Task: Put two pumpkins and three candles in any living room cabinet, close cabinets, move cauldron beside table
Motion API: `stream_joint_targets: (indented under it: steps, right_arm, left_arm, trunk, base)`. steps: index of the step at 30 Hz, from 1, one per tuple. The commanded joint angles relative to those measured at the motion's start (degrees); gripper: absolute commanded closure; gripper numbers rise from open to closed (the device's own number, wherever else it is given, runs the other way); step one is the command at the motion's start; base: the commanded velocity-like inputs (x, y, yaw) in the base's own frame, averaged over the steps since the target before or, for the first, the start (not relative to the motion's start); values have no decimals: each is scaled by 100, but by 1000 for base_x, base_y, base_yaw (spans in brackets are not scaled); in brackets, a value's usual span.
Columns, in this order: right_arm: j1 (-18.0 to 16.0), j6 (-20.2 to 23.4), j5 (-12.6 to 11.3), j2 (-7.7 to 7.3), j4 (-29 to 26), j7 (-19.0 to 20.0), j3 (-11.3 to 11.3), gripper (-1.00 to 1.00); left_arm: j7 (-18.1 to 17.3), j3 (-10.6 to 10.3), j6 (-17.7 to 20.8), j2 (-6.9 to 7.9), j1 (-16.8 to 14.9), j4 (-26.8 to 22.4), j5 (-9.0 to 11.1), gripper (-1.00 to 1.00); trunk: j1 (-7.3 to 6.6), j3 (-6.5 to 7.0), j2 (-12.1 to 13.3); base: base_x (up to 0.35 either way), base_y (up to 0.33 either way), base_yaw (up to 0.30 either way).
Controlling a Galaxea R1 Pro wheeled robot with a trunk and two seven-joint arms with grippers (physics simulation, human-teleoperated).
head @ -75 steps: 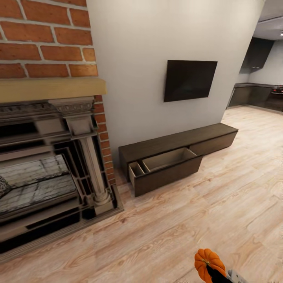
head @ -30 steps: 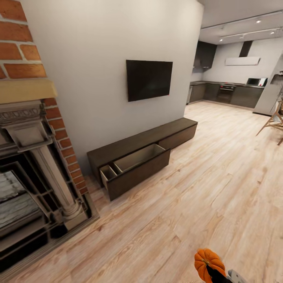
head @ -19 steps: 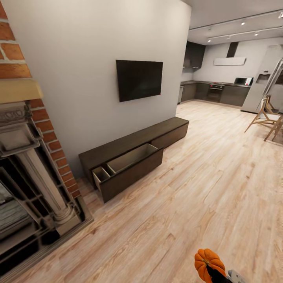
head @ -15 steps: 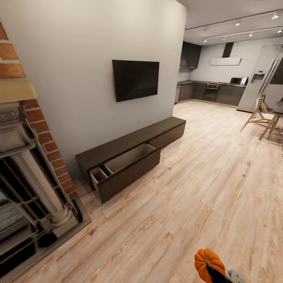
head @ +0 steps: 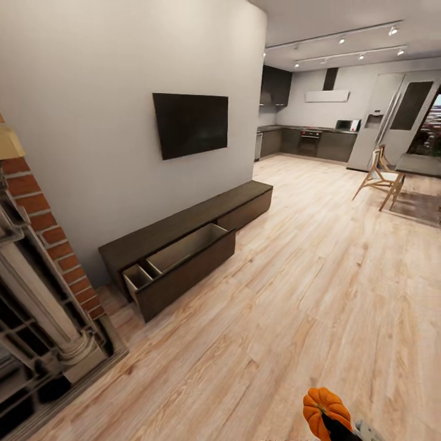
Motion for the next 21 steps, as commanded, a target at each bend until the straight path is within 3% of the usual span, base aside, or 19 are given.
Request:
stream_joint_targets:
  steps: [1, 21]
  right_arm:
    - [-6, -19, -62, -1, 9, 24, 45, 100]
    - [-6, -20, -60, 15, 9, 24, 45, 100]
  left_arm:
    - [25, -48, 40, 4, 1, -19, 52, -100]
    - [25, -49, 40, 4, 1, -20, 52, -100]
  trunk:
    - [0, -6, -3]
    - [0, -6, -3]
  base:
    - [0, 0, -185]
    - [0, 0, -178]
